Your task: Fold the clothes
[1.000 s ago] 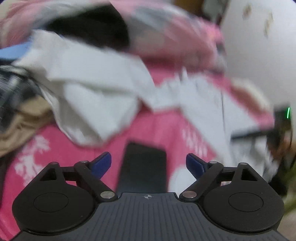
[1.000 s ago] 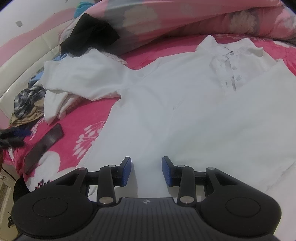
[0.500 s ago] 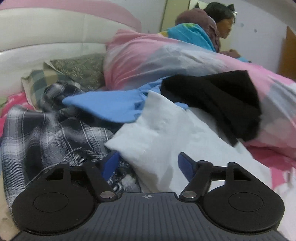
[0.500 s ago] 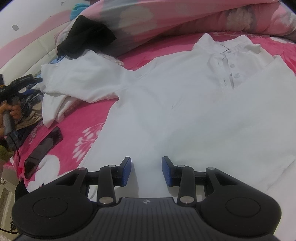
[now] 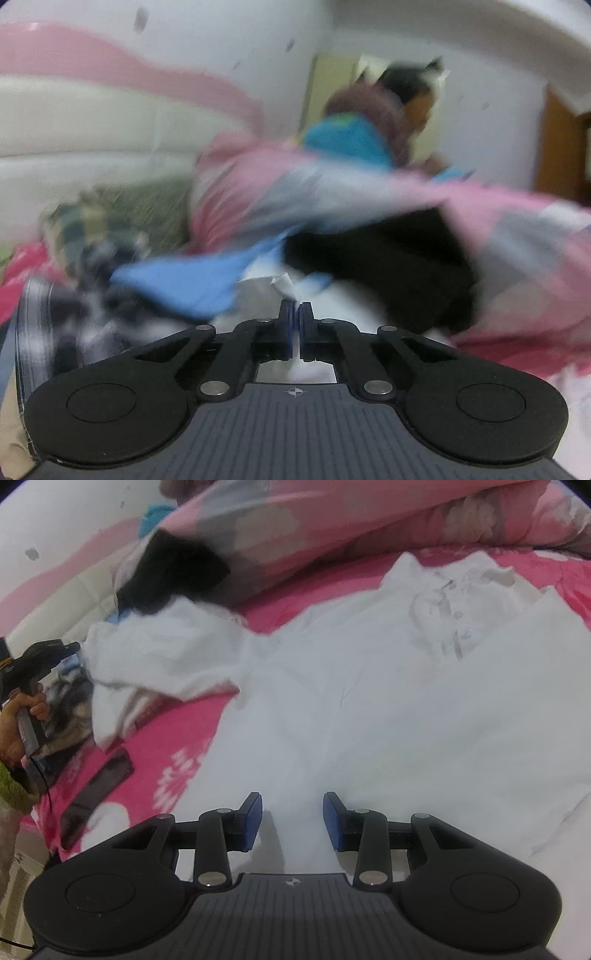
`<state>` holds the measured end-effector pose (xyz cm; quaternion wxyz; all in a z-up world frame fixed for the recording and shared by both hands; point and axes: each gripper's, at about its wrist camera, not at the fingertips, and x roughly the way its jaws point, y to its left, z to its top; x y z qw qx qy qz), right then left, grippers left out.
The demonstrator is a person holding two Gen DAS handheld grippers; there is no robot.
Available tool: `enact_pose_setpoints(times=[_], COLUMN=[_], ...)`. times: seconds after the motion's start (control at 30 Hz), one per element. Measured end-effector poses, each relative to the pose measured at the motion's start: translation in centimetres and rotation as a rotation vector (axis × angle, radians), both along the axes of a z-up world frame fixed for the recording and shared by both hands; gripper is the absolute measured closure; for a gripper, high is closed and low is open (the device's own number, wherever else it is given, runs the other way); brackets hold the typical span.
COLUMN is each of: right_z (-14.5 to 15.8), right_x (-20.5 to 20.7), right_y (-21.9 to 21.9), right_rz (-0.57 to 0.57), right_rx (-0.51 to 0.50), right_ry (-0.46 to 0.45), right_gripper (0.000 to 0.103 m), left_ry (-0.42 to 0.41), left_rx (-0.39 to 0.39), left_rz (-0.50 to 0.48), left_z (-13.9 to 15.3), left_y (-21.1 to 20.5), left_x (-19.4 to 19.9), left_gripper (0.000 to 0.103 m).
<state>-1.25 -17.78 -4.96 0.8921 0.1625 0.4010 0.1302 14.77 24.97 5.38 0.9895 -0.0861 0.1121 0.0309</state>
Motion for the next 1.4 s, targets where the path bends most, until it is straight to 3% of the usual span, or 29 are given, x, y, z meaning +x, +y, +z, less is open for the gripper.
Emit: enact_pose_setpoints(times=[0.23,0.4,0.5,0.57,0.63,0.73,0.9,1.03,1.13,1.23,1.3,1.33,1.4], right_z=[2.8,3.0,2.7,2.3,1.7,0.5,-0.5,0.1,0.8,1.8,2.4,2.7,3.3], right_x=[-5.0,-10.3,-14.0,-16.5,-18.7,-21.2,-22.8,-21.1,-19.3,-17.4,-15.9,-15.1,-13.7], right_y=[-5.1,-10.4,-13.6,-15.6,-17.4,-19.4,-21.3,-21.2,-20.6,-20.3,-20.4,-20.6,-20.9], right_rz=[-0.124,-0.268,-0.369,-0.437,-0.506,-0.588,-0.631,-0.569,-0.505,-0.479,-0.475,-0.477,-0.489], right_rx=[0.085,0.143,0.176,0.195,0.212,0.235,0.267,0.266,0.243,0.213,0.193,0.180,0.145], right_ry=[-0.138,-0.198,-0.224,-0.236,-0.238,-0.220,-0.215,-0.240,-0.245,-0.240,-0.236,-0.236,-0.242], right_gripper=[0.064,0.064,0.064,0.064,0.063,0.063,0.063,0.063,0.063,0.063,0.063,0.063,0.063], left_ry=[-0.234,-0.262,-0.168,-0.039,0.107,0.329,0.326,0.304,0.212,0.151,0.110,0.112,0.155], left_rx=[0.006,0.045,0.075,0.117,0.158,0.220,0.295,0.350,0.515,0.608,0.666,0.674,0.667], left_rz=[-0.379,-0.765,-0.973,-1.093,-1.175,-1.292,-1.112,-0.950,-0.671,-0.427,-0.264,-0.233,-0.296], left_z=[9.1,11.1,9.0,5.7,1.9,-4.0,-0.7,2.6,6.9,9.3,10.9,10.5,7.2], left_y=[-12.8,-25.1,-32.0,-35.8,-38.1,-41.7,-34.9,-28.8,-23.3,-18.7,-15.6,-14.8,-15.6], left_x=[-7.8,-13.8,-16.8,-18.3,-19.5,-21.3,-19.5,-17.8,-16.8,-16.2,-15.9,-15.8,-16.2], left_gripper=[0.103,0.103,0.103,0.099,0.070,0.067,0.067,0.066,0.064,0.050,0.050,0.050,0.050])
